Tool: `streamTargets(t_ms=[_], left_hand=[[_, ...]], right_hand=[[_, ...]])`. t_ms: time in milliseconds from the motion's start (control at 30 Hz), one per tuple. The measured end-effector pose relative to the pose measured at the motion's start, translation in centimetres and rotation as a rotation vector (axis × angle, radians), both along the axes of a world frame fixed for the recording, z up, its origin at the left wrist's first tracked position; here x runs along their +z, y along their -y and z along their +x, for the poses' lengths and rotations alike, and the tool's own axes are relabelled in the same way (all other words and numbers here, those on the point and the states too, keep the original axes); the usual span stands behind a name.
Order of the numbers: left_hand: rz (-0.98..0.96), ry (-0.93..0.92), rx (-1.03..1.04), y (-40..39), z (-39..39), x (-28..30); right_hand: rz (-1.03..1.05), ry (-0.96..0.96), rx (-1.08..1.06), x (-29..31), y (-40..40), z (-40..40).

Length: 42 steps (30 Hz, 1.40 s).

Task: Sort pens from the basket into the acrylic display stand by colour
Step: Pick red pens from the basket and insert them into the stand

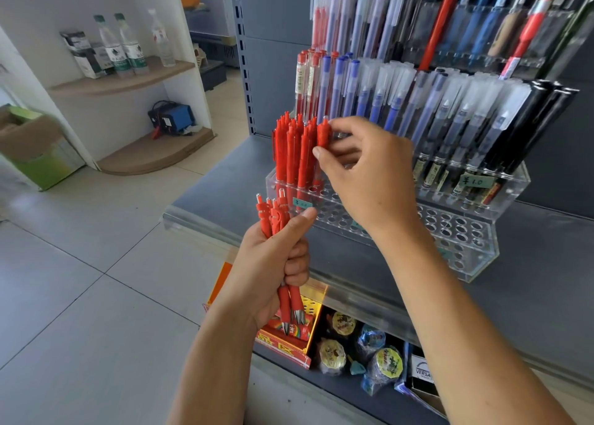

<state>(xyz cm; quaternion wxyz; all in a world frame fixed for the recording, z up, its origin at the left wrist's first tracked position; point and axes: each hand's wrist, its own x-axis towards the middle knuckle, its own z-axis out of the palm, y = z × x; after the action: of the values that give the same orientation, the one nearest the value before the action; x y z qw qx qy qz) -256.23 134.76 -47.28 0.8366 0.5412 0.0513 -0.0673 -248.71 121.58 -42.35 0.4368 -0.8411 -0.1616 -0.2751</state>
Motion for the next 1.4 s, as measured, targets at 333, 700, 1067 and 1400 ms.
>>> streamTargets(t_ms=[333, 700, 1067, 1400], left_hand=[[0.002, 0.013, 0.005, 0.2, -0.1, 0.0], [0.003, 0.123, -0.083, -0.8, -0.5, 0.2], [0.049, 0.204, -0.406, -2.1, -1.3, 0.1], [-0.02, 0.161, -0.258, -1.5, -1.6, 1.4]], right_hand=[[-0.047, 0.004, -0.057, -1.0, -0.5, -0.1], [-0.31, -0.398, 0.124, 3.2, 1.4, -1.7], [-0.243, -0.679, 0.479, 3.8, 2.2, -3.4], [0.021, -0.665, 0.466, 4.4, 4.2, -3.3]])
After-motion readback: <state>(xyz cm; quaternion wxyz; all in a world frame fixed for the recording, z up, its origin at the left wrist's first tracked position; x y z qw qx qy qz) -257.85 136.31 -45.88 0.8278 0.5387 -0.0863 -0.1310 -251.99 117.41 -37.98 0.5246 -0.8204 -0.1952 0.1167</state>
